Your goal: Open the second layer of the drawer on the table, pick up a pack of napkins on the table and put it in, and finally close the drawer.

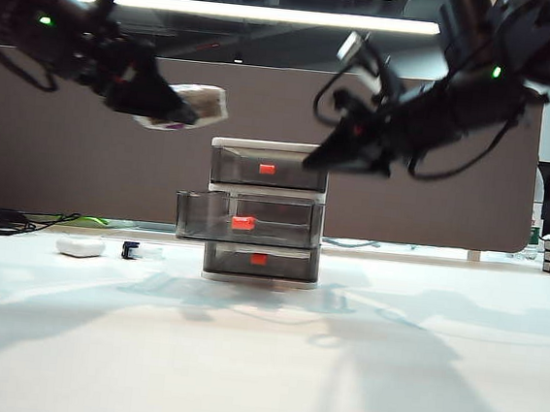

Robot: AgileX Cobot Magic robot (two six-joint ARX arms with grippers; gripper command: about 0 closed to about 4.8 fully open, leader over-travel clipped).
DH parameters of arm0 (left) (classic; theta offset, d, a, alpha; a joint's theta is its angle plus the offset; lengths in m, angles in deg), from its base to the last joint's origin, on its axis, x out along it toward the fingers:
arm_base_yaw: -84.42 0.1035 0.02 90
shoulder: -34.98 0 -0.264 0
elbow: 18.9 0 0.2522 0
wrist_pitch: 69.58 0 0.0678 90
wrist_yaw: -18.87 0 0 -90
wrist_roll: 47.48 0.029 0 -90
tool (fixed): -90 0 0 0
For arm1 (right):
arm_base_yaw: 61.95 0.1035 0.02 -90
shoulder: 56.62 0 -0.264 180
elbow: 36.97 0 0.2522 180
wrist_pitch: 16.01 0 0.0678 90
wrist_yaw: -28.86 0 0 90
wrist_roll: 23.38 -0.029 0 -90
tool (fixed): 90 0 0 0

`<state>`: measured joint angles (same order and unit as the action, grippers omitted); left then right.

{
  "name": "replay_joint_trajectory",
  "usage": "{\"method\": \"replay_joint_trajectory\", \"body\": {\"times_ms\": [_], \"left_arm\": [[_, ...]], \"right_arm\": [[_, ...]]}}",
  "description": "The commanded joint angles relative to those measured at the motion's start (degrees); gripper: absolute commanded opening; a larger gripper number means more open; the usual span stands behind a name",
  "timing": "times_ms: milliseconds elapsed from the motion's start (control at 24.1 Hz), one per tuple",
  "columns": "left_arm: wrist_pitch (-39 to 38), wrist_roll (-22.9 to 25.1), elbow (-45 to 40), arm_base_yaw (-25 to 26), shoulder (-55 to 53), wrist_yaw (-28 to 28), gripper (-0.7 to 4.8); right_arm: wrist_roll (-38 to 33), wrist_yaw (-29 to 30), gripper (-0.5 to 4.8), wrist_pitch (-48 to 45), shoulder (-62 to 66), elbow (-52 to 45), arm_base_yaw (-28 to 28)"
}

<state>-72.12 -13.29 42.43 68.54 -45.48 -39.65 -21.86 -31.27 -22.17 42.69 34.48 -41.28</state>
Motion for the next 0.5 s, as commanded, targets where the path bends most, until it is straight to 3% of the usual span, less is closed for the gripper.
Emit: {"method": "replay_joint_trajectory", "body": {"times_ms": [41,207,497], "left_arm": [[-2.1,0.5,3.2,-0.5,-2.8,3.2,2.24],[-2.8,-0.2,5.7,-1.3,-6.9,7.1,2.24],[-1.7,0.3,6.3,-7.4,-11.5,6.7,2.24]], "right_arm": [[0.0,-0.2,-0.04,-1.0,-2.4,0.4,-1.0],[0.1,-0.2,-0.05,0.2,-4.8,0.4,-2.5],[0.3,0.1,-0.05,2.0,-6.7,0.4,-3.4]]}}
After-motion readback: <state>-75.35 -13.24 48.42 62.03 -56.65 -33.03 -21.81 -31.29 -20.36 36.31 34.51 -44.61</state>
